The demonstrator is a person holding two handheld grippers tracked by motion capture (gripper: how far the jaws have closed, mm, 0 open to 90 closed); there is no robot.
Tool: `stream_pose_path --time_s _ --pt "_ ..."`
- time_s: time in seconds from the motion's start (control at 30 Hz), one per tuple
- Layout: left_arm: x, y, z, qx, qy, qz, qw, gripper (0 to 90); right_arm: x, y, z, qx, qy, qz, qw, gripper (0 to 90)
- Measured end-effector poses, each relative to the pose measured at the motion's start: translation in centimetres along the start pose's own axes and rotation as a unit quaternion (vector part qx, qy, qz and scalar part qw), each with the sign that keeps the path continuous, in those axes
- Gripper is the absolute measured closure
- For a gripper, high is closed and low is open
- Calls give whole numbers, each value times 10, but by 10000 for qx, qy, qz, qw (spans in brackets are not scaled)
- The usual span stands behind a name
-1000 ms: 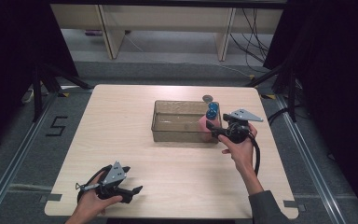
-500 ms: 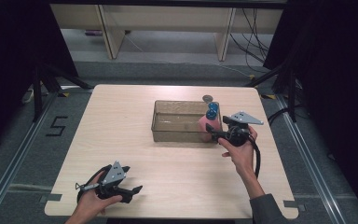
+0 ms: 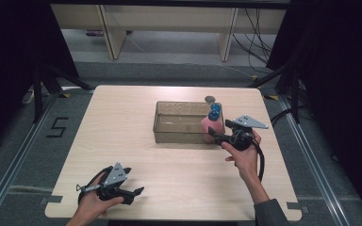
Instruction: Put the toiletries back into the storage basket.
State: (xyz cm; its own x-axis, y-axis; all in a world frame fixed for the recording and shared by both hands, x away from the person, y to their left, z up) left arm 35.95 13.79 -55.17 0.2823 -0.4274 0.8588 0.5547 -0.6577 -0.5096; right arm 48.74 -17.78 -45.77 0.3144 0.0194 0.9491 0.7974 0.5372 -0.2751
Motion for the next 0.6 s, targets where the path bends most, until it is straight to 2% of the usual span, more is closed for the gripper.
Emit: stream_pose_path --time_s 0.03,0.07,0.1,0.13,0.27,0.33,0.37,0.4,0.43,0.47,0.53,0.57,0.6 --pt "0 0 0 -10 -9 -8 10000 163 0 -1 3 68 167 -13 9998 210" --pt "0 0 0 -29 -11 14 10000 162 0 -1 4 89 196 -37 9998 210" --pt "0 0 0 -16 -17 -7 10000 163 0 -2 5 91 192 -36 9998 210" --pt "0 0 0 -5 -9 -9 10000 163 1 -2 2 113 -6 -112 9999 209" --pt "0 0 0 -4 -6 -9 10000 163 0 -4 6 119 31 -50 9999 209" --pt "0 0 0 -4 -5 -5 10000 163 0 -4 9 162 116 -113 9997 210" --pt "0 0 0 -6 -6 -8 10000 163 0 -4 7 178 -66 -131 9997 210" --pt "0 0 0 -7 -8 -9 10000 163 -1 -5 9 201 49 -90 9997 210" --pt "0 0 0 -15 -8 -7 10000 163 -1 -7 8 162 -52 -46 9998 211" --pt "0 0 0 -26 -5 12 10000 163 -1 -7 9 192 -45 -67 9998 212" --pt "0 0 0 -2 -3 -14 10000 163 -1 -6 13 284 42 -118 9995 212" --pt "0 0 0 -3 -4 -17 10000 163 -2 -8 15 215 166 -70 9996 212" --pt "0 0 0 -1 -1 -14 10000 163 -2 -7 13 251 2 -114 9996 213"
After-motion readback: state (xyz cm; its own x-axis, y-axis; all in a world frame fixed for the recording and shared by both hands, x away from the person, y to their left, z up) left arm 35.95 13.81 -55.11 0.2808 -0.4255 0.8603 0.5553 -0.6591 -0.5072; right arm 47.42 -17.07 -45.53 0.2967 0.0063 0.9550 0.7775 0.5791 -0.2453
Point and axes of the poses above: each handheld gripper's, and its own axes: y roughly forward along the jaws, x roughly out of its top, z roughly to its left, the point moved 8 cm from there along y, roughly forward along the jaws, and after that the axes turned 7 degrees about -z, right-handed, at the moved point
